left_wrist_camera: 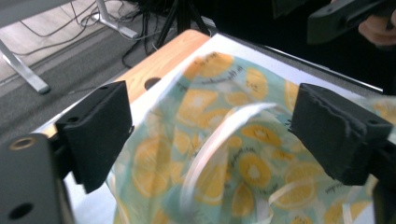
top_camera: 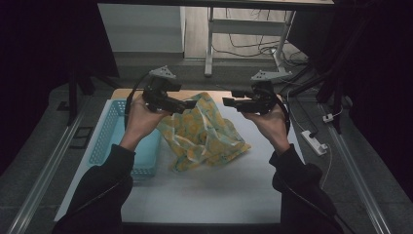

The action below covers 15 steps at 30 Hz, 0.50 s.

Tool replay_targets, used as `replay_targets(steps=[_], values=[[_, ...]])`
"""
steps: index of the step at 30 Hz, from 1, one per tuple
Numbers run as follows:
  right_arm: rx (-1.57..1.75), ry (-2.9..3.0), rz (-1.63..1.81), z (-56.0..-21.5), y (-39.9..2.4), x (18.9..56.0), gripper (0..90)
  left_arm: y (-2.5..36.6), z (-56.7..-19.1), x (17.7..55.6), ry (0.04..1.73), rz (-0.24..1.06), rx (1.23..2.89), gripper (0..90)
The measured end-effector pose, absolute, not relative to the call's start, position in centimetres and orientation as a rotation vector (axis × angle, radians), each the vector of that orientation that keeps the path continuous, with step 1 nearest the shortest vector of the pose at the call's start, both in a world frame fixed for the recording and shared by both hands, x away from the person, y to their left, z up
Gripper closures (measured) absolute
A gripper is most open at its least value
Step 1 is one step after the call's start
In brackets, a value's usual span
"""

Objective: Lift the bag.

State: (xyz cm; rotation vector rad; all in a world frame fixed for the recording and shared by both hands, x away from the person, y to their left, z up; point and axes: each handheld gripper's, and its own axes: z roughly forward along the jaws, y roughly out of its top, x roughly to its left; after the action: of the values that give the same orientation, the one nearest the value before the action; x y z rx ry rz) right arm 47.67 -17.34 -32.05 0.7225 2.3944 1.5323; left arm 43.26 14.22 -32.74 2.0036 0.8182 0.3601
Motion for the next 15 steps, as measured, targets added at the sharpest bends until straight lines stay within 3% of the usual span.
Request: replay_targets(steps=[7, 15], values=[[0.723, 2.406, 1.533, -33.3, -18.0, 46.5, 34.4, 15.9, -34.8, 41.4, 0.842, 0.31, 2.016, 3.4], [0.736, 2.409, 1.529, -34.8, -18.7, 45.2, 24.2, 17.7, -37.3, 39.4, 0.861, 0.273, 2.002, 0.0]])
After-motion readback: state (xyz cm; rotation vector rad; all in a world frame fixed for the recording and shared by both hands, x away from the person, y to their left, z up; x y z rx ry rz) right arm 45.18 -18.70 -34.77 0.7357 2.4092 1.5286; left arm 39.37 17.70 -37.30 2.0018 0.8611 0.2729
